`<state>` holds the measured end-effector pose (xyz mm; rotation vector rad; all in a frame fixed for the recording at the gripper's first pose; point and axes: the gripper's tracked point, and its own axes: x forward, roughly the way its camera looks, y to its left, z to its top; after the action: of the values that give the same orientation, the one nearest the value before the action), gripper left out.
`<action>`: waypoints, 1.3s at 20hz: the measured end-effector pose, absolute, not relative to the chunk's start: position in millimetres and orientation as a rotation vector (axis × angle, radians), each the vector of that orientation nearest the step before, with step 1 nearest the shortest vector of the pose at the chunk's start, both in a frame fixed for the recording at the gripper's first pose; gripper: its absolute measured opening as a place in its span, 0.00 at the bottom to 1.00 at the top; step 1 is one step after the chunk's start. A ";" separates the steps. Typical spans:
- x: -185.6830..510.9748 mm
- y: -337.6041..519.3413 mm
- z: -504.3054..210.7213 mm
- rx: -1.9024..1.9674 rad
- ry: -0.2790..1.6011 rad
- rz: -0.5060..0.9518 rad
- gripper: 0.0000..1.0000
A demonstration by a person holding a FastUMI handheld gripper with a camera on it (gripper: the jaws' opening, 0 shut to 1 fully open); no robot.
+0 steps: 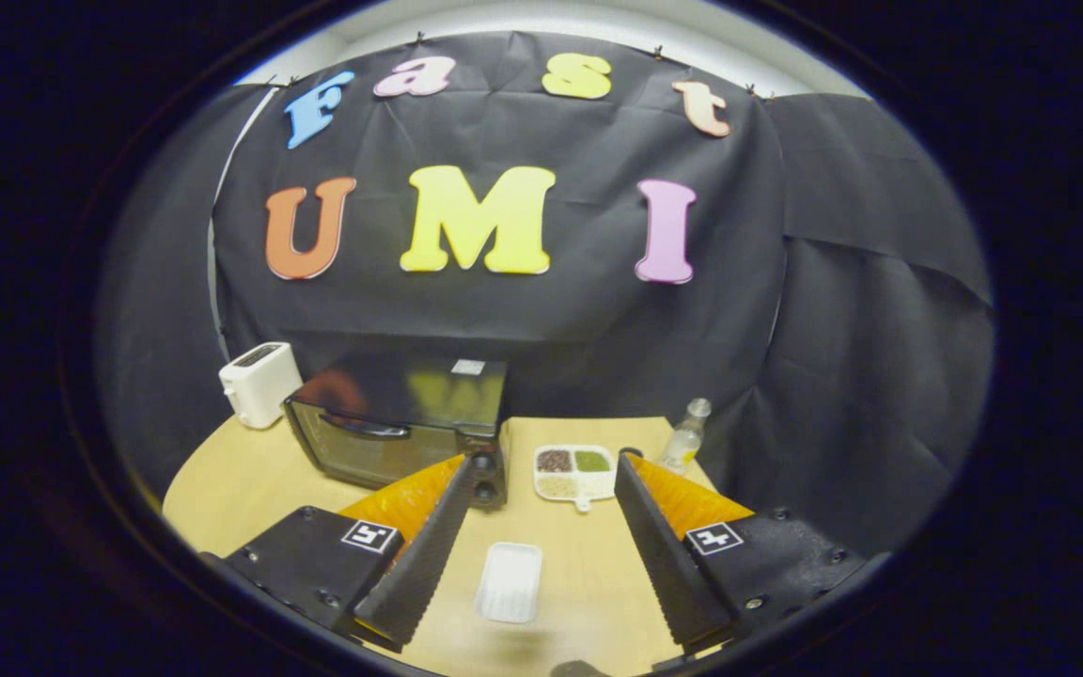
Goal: Open the toaster oven, put the food inside, and close the toaster oven door.
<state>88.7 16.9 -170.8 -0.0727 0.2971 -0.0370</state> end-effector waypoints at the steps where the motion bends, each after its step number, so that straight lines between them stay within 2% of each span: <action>1: 83.6 8.8 -159.4 -0.065 0.278 -0.036 0.97; 6: 61.0 -30.4 -101.7 -0.070 0.158 -0.014 0.98; 12: 39.5 -64.1 -74.4 -0.059 0.087 0.040 0.98; 20: 25.0 -90.3 -85.8 0.013 0.093 0.121 0.98; 26: 20.9 -111.3 -89.1 0.020 0.081 0.109 0.98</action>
<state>20.9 -111.3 -89.1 0.0199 0.0809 0.1090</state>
